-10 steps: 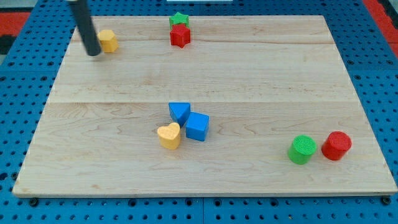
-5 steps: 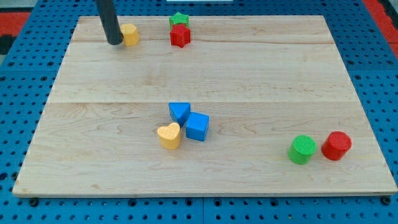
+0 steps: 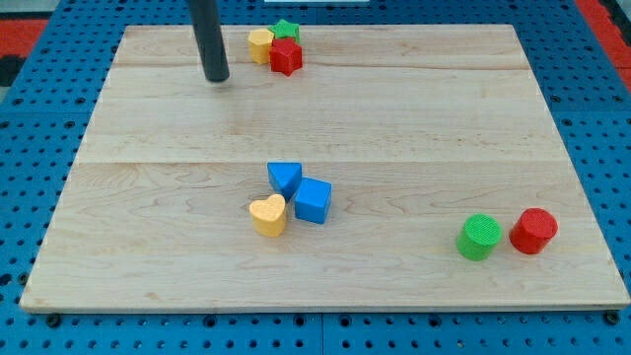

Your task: Separate the yellow heart from the blue blocks

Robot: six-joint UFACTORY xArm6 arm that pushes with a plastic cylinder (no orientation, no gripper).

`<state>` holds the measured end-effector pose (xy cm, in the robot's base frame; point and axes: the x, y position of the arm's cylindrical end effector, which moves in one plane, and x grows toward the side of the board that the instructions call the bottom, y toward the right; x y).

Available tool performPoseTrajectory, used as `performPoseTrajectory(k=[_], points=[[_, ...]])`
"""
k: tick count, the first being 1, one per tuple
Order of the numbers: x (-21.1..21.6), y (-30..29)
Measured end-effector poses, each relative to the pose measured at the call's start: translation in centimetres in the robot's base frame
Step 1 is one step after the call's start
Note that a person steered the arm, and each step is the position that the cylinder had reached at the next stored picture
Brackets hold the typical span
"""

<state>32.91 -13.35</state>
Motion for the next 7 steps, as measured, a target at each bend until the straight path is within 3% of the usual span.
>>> performPoseTrajectory(k=[3, 4, 5, 7], points=[[22.4, -0.1], [23.1, 4.0], [19.4, 7.1], [17.0, 15.3]])
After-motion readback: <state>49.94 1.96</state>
